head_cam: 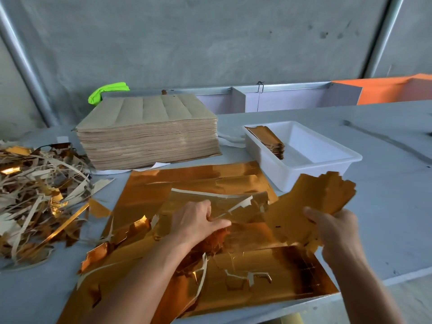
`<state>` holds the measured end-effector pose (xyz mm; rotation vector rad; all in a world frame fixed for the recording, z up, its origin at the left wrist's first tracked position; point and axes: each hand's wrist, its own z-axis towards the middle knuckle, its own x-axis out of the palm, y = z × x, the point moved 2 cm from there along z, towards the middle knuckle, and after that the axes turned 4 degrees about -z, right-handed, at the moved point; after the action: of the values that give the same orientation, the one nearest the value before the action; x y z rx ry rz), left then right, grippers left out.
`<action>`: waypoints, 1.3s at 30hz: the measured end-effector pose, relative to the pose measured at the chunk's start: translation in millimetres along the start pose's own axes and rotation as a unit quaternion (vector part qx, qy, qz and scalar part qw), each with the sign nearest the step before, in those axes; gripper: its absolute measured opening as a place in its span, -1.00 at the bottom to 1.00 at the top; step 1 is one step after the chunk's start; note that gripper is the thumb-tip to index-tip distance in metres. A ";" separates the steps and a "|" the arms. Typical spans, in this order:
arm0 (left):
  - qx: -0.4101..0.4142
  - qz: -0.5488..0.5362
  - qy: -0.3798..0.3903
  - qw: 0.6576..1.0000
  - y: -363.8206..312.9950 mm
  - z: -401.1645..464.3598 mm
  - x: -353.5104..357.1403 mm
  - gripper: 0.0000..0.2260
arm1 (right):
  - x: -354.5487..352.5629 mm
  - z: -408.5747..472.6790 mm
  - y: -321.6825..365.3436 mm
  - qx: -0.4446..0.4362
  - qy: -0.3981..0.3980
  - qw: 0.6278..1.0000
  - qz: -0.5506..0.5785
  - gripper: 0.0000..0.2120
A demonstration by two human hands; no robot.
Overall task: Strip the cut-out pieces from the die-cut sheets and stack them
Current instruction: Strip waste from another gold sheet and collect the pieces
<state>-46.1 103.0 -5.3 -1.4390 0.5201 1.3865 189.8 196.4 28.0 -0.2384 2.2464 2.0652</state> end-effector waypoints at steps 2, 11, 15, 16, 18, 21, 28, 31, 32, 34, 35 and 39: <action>0.026 0.062 0.001 0.998 -4.4 0.3 0.1 -0.57 | -9.5 2.1 0.9 0.010 -0.015 1.000 0.014 -0.82; 0.145 0.115 -0.034 0.982 -4.9 1.7 2.2 -0.74 | 5.8 -1.7 -14.2 0.029 0.009 0.998 0.054 -0.84; 0.054 -0.008 -0.089 0.995 1.2 3.6 -8.7 -0.78 | 13.8 2.5 -16.1 -0.018 -0.055 0.998 -0.020 -0.78; 0.038 -0.037 -0.103 0.993 -0.2 3.6 -12.2 -0.79 | 17.5 2.5 -13.8 -0.029 -0.063 0.997 -0.043 -0.78; 0.035 -0.079 -0.112 0.990 -5.5 3.5 -16.3 -0.80 | 29.6 1.7 -8.9 -0.053 -0.054 0.994 -0.084 -0.77; 0.060 -0.145 -0.077 0.985 -16.9 2.3 -21.4 -0.76 | 58.9 -5.5 -1.2 -0.087 0.014 0.990 -0.108 -0.77; 0.166 -0.133 -0.005 0.977 -30.9 -9.0 -28.2 -0.66 | 101.3 -27.0 11.5 -0.090 0.163 0.982 0.030 -0.85; 0.193 -0.111 -0.015 0.975 -31.7 -10.5 -31.0 -0.69 | 102.8 -32.1 9.4 -0.099 0.197 0.972 0.083 -0.81; 0.190 -0.121 -0.018 0.974 -31.6 -10.9 -32.0 -0.70 | 101.9 -33.5 8.8 -0.115 0.207 0.967 0.093 -0.81; 0.190 -0.129 -0.022 0.973 -32.0 -12.7 -32.9 -0.68 | 100.6 -35.8 8.3 -0.150 0.218 0.960 0.090 -0.75; 0.194 -0.122 -0.023 0.973 -32.7 -13.3 -32.8 -0.67 | 100.4 -36.0 8.4 -0.158 0.213 0.961 0.081 -0.70; 0.118 -0.230 0.015 0.966 -33.0 -13.7 -37.1 -0.65 | 95.9 -31.0 4.8 -0.065 0.168 0.979 0.094 -0.80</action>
<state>-20.6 91.5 37.9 -1.2861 0.3289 0.9030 96.0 160.3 19.6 -0.4292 2.4009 2.4344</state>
